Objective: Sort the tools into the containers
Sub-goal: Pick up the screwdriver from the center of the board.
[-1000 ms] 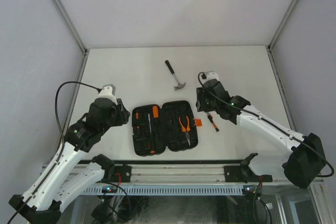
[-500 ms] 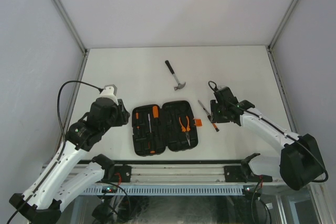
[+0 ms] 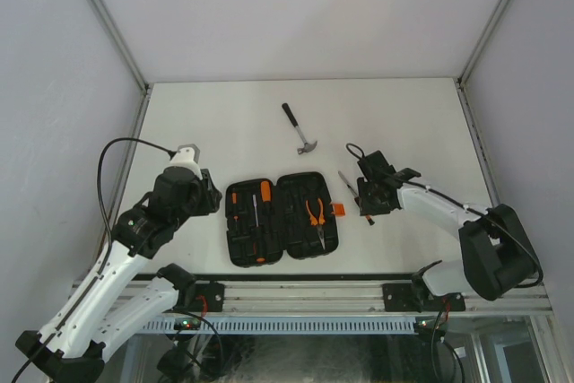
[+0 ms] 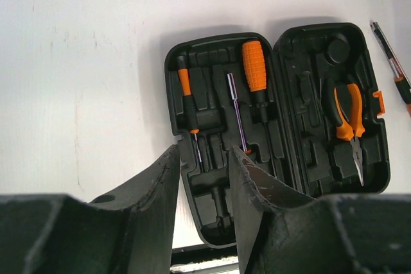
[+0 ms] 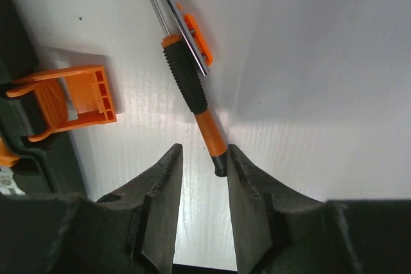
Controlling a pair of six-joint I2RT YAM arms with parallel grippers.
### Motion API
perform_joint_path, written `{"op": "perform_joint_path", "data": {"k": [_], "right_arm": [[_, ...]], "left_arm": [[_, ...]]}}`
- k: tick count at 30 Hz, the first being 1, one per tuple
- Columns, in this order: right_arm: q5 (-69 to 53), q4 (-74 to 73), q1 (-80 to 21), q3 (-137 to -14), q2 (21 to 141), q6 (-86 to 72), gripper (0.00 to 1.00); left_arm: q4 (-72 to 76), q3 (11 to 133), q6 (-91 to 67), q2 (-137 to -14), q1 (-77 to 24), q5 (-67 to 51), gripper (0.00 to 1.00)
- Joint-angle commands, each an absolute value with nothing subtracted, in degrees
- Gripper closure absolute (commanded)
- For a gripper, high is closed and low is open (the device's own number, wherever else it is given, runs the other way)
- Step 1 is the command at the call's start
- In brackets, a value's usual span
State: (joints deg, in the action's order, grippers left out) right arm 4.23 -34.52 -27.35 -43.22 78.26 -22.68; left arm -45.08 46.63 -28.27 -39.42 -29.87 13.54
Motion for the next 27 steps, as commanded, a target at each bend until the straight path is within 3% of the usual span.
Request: {"op": "perform_joint_path", "data": {"k": [1,10,27], "right_arm": [[6.37,-32.55,-26.9,-43.65,79.92,-21.27,0.67],[4.24,-32.42,-26.77,-43.93,83.54,-21.16,0.7],[3.33,-34.22,-30.21,-45.22,86.56,-20.6,0.85]], "left_arm": [[-42.72,45.93,-27.73,-39.39,-29.62,14.15,0.59],[-42.63,45.95,-27.69,-39.88,-29.62,13.92,0.59],[-42.46,45.88,-27.69,-40.17,-29.62,13.96,0.59]]}}
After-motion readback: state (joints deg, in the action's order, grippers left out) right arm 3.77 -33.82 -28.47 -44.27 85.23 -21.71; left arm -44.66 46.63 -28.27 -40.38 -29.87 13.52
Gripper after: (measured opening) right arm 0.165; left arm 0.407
